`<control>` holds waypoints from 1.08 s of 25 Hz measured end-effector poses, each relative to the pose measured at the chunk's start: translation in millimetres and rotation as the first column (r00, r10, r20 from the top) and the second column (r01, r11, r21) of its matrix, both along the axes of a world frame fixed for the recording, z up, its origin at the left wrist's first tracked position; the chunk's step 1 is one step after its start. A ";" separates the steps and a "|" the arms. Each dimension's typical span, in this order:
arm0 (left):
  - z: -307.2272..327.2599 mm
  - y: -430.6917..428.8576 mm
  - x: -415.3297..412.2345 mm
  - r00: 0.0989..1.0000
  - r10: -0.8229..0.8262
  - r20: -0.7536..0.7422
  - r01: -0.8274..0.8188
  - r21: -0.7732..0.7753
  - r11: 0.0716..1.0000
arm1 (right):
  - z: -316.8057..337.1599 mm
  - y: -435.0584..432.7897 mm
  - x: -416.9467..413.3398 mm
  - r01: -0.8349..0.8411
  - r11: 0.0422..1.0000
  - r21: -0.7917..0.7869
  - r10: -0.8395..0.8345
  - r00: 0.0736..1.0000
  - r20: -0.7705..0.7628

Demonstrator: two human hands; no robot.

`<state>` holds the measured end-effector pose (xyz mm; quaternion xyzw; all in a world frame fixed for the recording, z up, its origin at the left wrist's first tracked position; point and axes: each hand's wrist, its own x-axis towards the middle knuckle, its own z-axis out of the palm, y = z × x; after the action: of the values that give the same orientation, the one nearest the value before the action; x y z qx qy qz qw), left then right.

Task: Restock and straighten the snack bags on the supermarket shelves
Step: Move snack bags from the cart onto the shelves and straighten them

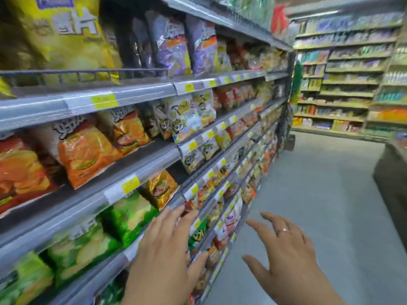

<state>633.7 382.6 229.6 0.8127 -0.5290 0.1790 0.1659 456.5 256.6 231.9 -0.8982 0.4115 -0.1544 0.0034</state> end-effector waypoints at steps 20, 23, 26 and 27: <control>-44.3 -322.9 -132.1 0.648 -0.746 -0.151 0.761 0.109 0.639 | -53.8 -149.9 -173.7 0.749 0.638 0.182 -0.748 0.658 -0.089; -52.1 -352.3 -151.4 0.541 -0.817 -0.202 0.841 0.148 0.520 | -68.3 -147.4 -188.3 0.823 0.534 0.194 -0.827 0.556 -0.085; -66.9 -371.7 -180.8 0.407 -0.880 -0.247 0.911 0.183 0.370 | -81.9 -135.2 -210.7 0.888 0.413 0.203 -0.888 0.442 -0.126; -72.5 -375.5 -193.5 0.364 -0.896 -0.252 0.927 0.189 0.323 | -87.0 -129.1 -221.9 0.907 0.368 0.205 -0.908 0.398 -0.131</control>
<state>440.2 7.1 157.1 0.3969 -0.9046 -0.0692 0.1390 234.6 127.6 144.9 -0.5166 0.8519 -0.0808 0.0288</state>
